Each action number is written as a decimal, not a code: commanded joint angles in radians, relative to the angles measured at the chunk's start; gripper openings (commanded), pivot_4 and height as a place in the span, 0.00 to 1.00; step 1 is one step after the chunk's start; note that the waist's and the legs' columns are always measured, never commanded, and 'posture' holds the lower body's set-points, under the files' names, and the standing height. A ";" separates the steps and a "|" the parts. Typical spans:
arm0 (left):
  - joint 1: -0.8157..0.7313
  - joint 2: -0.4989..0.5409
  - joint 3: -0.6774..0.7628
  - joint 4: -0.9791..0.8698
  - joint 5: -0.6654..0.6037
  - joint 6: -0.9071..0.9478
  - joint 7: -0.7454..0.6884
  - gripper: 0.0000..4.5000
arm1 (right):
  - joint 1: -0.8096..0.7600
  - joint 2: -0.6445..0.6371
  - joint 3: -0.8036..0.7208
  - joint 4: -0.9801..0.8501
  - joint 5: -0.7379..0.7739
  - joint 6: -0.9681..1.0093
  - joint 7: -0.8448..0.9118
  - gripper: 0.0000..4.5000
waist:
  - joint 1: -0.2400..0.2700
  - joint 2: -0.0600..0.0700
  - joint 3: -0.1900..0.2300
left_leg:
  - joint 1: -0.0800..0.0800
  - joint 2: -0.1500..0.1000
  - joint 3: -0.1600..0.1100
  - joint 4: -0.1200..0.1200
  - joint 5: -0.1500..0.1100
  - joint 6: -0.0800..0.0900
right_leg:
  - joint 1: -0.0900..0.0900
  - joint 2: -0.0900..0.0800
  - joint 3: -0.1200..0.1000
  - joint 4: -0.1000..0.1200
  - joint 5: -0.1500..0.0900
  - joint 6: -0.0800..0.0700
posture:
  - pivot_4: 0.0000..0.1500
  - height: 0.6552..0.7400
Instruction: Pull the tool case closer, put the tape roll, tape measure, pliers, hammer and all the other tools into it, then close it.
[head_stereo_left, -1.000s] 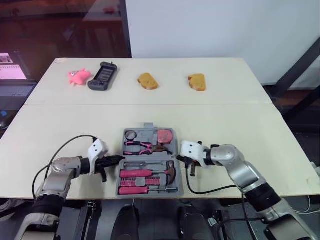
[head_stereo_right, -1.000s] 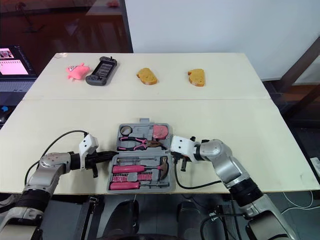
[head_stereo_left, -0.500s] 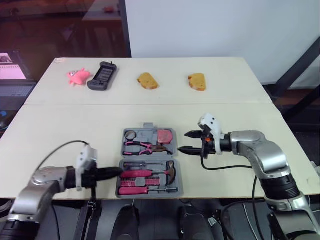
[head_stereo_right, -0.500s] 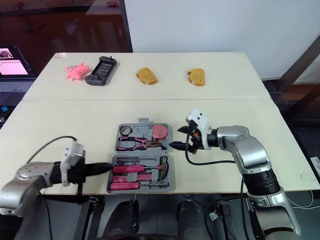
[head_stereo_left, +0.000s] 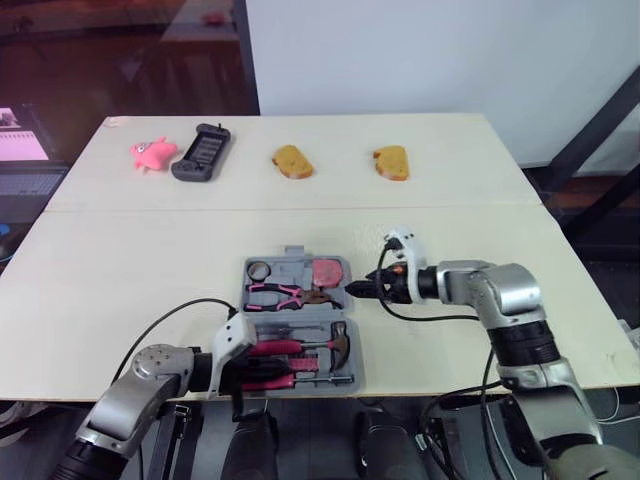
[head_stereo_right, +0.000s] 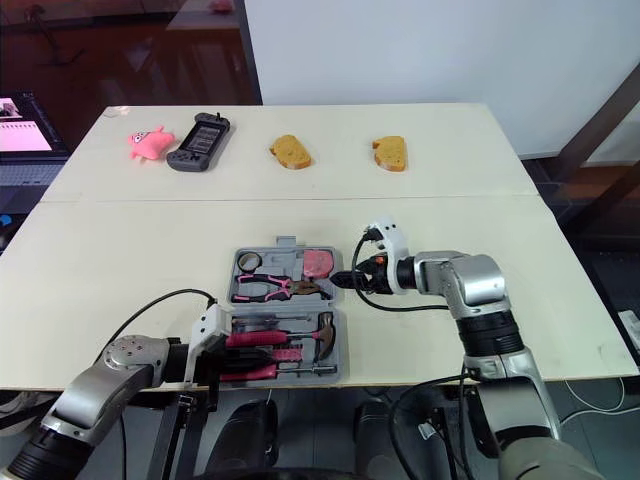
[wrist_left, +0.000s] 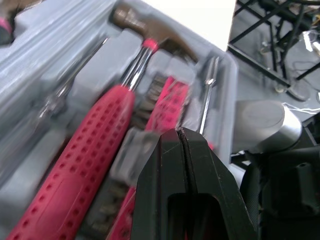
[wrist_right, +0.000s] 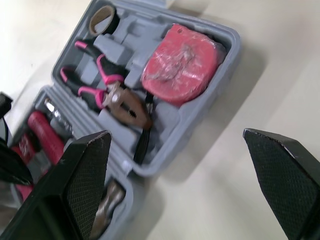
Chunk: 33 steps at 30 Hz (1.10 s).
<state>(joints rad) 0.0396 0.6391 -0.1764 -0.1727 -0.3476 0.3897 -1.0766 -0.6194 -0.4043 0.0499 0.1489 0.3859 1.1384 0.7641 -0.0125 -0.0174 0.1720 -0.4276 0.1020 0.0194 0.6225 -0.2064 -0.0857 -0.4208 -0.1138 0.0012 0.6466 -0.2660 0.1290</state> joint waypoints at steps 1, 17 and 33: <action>0.003 0.009 0.005 0.061 0.032 -0.032 0.012 0.00 | -0.053 0.024 -0.009 0.088 -0.004 -0.063 -0.011 0.99 | 0.000 0.000 0.000 | 0.000 0.000 0.000 0.000 0.000 0.000 | 0.000 0.000 0.000 0.000 0.000 0.000 | 1.00 0.77; -0.012 0.046 -0.083 0.189 0.156 -0.134 0.018 0.00 | -0.211 0.223 -0.024 0.629 -0.031 -0.334 0.055 0.99 | -0.005 0.005 -0.004 | 0.003 0.000 0.000 -0.001 0.000 0.000 | 0.003 0.000 0.000 0.000 0.001 0.003 | 1.00 0.77; -0.035 0.039 -0.022 0.249 0.094 -0.163 0.016 0.00 | -0.270 0.224 -0.149 0.659 0.057 -0.391 0.362 0.99 | -0.008 0.009 -0.005 | 0.019 0.000 0.000 -0.009 0.000 0.000 | 0.013 0.001 0.000 -0.001 -0.002 -0.002 | 1.00 0.77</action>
<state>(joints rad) -0.0159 0.6624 -0.2376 -0.0125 -0.2941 0.1708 -1.1180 -0.8624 -0.1727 -0.0785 0.8855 0.4003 0.7516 1.0836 -0.0209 -0.0087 0.1666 -0.4089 0.1021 0.0196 0.6133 -0.2064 -0.0857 -0.4076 -0.1127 0.0012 0.6459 -0.2683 0.1266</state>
